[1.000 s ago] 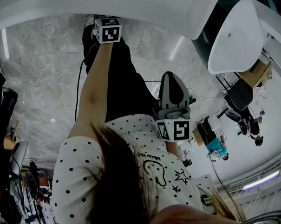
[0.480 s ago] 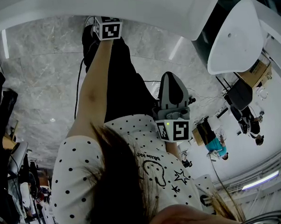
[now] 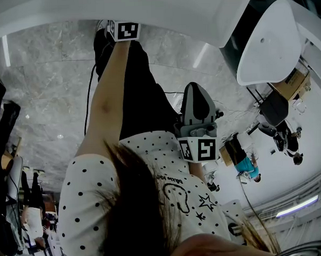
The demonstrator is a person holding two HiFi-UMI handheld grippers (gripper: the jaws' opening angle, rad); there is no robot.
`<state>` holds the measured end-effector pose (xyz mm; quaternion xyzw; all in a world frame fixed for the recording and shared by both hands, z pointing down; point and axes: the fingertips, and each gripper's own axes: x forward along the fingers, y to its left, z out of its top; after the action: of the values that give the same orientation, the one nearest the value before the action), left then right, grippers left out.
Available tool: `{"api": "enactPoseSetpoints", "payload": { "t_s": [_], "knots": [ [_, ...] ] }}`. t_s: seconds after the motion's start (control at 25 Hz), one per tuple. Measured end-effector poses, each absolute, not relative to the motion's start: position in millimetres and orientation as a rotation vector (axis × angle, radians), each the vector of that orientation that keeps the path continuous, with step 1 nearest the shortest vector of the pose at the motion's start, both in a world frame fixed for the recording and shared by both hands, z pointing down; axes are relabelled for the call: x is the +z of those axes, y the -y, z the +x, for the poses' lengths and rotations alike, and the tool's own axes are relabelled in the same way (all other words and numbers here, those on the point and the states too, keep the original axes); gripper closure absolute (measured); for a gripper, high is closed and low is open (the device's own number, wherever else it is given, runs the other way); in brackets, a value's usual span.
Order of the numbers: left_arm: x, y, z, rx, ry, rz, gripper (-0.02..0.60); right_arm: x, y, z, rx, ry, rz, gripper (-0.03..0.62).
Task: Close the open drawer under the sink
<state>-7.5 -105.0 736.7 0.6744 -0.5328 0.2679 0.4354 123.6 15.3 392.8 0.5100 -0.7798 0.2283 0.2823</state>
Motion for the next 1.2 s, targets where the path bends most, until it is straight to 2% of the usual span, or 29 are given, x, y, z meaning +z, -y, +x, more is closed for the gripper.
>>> {"api": "enactPoseSetpoints", "payload": {
  "t_s": [0.28,1.2],
  "knots": [
    [713,129,3,0.54,1.322,1.763,0.445,393,-11,121,0.608,2.09,1.364,0.579],
    [711,129,-4,0.575,1.341,1.75,0.445,391,-9,121,0.608,2.092,1.357,0.579]
  ]
}}
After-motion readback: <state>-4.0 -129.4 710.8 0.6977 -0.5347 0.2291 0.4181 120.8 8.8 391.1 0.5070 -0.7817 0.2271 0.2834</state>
